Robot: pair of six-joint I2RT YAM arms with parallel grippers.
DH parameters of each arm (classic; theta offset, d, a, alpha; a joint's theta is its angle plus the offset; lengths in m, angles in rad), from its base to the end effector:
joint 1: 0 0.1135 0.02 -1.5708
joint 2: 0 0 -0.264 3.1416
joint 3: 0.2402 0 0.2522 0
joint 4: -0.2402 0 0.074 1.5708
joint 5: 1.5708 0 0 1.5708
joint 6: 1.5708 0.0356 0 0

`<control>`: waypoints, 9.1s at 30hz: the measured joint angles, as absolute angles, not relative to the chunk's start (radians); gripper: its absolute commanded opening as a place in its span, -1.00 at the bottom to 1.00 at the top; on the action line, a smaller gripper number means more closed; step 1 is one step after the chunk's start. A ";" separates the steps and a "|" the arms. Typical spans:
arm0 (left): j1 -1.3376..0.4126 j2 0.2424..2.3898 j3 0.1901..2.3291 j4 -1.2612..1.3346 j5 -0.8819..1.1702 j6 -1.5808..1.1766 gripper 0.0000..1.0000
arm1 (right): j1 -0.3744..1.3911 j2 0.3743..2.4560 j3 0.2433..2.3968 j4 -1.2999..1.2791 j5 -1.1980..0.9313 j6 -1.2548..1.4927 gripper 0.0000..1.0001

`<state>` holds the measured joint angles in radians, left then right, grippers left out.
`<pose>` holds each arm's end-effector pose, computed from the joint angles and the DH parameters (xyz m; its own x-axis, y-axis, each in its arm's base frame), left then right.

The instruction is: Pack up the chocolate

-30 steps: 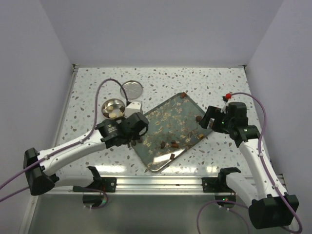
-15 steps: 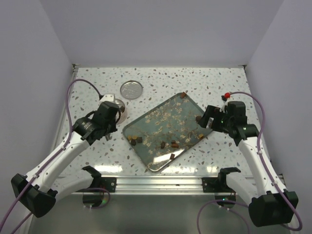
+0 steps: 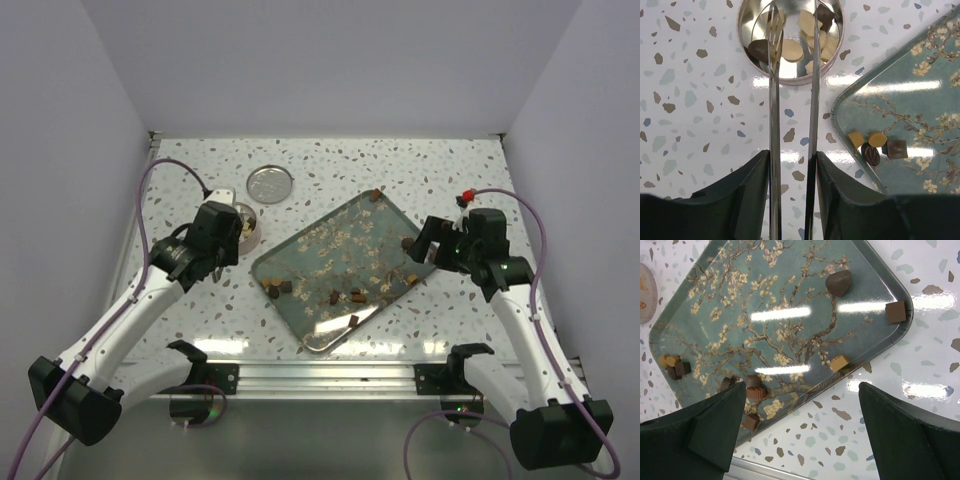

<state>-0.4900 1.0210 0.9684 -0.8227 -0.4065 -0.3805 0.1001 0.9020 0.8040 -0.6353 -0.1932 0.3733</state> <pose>0.1815 -0.0809 0.3037 -0.7065 -0.0098 -0.7077 -0.0578 0.9974 0.0439 0.1853 0.0255 0.2835 -0.7076 0.2886 -0.6449 0.0194 0.9203 0.3906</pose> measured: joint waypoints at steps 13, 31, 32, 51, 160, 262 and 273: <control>-0.478 1.017 0.968 -0.801 -0.382 -0.310 -0.20 | 0.100 0.872 0.804 -0.648 -0.187 0.374 0.96; -1.174 1.142 1.047 -0.820 -0.463 -0.572 -0.13 | 0.100 0.870 0.808 -0.668 -0.175 0.390 0.95; -1.206 1.142 1.047 -0.830 -0.473 -0.604 -0.13 | 0.100 0.870 0.809 -0.668 -0.175 0.390 0.96; -1.461 1.261 1.032 -0.918 -0.556 -0.934 -0.10 | 0.100 0.830 0.810 -0.682 -0.175 0.403 0.95; -0.905 1.001 1.020 -0.764 -0.350 -0.417 -0.19 | 0.100 0.863 0.809 -0.688 -0.178 0.389 0.96; -0.428 1.009 1.012 -0.660 -0.290 -0.452 -0.48 | 0.100 0.864 0.800 -0.711 -0.178 0.377 0.96; -0.295 0.945 0.963 -0.740 -0.190 -0.388 -0.28 | 0.100 0.877 0.800 -0.693 -0.183 0.377 0.96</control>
